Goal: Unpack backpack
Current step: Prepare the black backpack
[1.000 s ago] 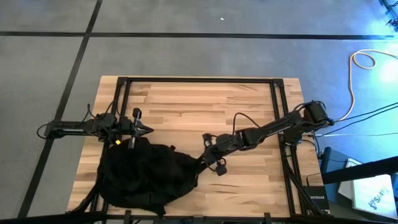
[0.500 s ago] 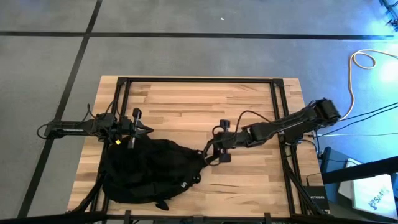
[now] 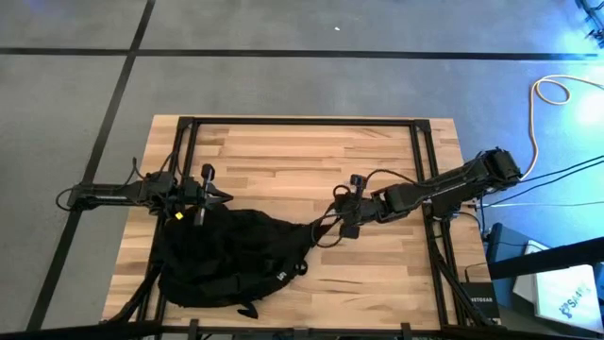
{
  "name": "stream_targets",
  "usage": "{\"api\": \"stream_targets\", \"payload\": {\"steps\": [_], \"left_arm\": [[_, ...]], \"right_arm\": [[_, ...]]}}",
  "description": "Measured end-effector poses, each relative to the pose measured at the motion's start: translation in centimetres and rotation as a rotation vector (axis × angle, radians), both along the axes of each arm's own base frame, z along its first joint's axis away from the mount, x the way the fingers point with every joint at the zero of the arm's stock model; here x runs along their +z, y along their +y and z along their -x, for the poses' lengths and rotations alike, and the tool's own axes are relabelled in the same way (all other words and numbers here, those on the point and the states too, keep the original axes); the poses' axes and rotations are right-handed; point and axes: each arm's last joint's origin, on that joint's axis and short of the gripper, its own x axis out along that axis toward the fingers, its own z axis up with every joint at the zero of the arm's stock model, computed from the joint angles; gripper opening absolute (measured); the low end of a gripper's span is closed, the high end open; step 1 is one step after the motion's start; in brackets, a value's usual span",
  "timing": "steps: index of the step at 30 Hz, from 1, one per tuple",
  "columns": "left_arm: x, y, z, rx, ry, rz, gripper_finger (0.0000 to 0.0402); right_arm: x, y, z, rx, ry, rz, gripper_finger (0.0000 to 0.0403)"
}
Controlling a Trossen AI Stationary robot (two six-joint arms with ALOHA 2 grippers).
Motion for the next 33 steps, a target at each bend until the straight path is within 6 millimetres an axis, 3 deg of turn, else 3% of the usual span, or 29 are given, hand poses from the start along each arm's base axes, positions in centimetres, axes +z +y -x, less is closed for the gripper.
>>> {"api": "stream_targets", "payload": {"steps": [14,33], "left_arm": [[0.0,0.0,0.0,0.000,0.000,0.000,0.0000],[0.0,0.0,0.0,0.000,0.000,0.000,0.0000]], "right_arm": [[-0.7,-1.3,3.5,-0.254,0.237,0.149,0.0001],[2.7,-3.5,11.7,-0.638,0.289,0.153,0.0000]]}}
